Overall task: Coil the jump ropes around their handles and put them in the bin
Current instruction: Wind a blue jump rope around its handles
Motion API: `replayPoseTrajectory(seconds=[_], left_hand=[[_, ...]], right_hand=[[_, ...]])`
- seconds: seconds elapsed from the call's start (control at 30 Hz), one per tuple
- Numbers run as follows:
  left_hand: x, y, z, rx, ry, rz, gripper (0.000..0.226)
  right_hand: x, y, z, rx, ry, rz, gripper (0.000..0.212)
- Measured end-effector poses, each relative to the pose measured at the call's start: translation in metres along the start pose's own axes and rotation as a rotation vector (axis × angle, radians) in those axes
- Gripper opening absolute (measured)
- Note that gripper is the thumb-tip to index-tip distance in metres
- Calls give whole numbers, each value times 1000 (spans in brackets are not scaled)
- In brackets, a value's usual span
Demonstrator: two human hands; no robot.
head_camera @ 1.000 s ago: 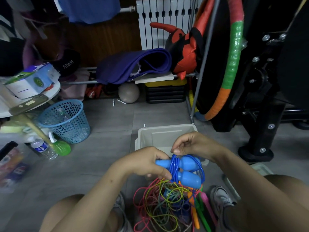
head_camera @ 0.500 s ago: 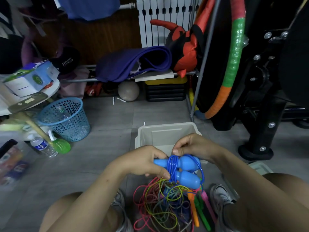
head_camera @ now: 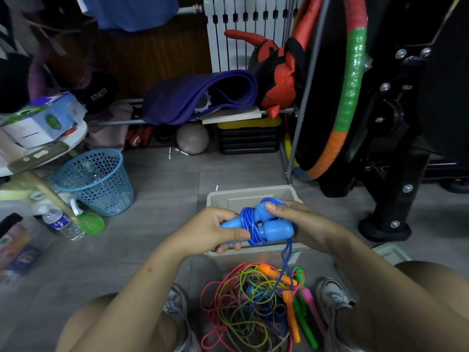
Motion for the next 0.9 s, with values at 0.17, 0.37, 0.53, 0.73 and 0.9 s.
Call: replayPoseTrajectory(seconds=[0.17,0.37,0.53,0.73,0.9], left_hand=[[0,7,3,-166,65,-136,17],[0,6,7,-256,27,-165,50],[-3,5,10,-330,-16,-127,26],[5,4,16,-357,59,-109,15],[13,15,16,-482,123,-81,14]], right_hand=[[-5,-11,2,-4,91,98,31],[-6,-11,-1,-164,113,-52,18],[-12,0,-1,-405,73,-252,40],[-4,2,-5,-479,94,-587,48],[-1,8,-6,-340,-52,-698,35]])
Point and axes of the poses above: each hand's wrist, its own z-axis towards the middle knuckle, its own y-axis out of the back of the hand, x = y × z, the point moved 6 cm from there along z, towards the middle knuckle, and after that the axes turned 9 degrees about z, right-handed, at the moved point
